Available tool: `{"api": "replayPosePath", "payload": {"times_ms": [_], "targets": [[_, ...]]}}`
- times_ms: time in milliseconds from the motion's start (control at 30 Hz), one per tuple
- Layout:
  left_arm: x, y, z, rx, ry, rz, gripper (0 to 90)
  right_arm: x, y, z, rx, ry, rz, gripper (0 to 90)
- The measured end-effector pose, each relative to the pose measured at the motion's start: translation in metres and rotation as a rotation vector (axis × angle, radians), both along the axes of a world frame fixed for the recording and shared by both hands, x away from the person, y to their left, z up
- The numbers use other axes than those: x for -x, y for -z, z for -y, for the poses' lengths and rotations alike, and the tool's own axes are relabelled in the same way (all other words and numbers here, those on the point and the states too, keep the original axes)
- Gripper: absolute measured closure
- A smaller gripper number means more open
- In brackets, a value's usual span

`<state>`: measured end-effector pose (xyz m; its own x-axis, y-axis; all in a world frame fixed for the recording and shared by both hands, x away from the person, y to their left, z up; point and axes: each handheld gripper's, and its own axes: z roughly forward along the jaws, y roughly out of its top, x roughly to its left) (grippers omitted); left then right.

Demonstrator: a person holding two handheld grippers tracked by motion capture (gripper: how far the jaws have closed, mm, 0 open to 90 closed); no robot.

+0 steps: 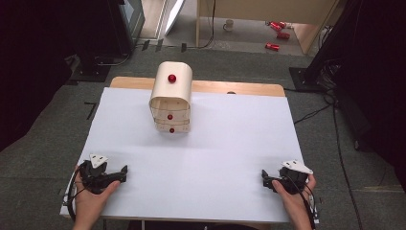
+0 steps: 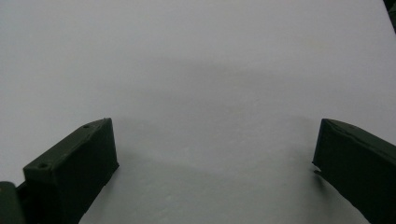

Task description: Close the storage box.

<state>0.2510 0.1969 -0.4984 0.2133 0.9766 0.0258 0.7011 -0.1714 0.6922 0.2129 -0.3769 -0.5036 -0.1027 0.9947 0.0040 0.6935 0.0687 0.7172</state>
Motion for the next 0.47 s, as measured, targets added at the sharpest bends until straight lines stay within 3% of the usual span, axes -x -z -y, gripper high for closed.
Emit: {"api": "replayPosePath", "payload": {"times_ms": [467], "targets": [[0.0, 0.0, 0.0001, -0.001, -0.001, 0.0, 1.6, -0.0005, 0.0008, 0.0006, -0.009, 0.001, -0.009, 0.0]]}}
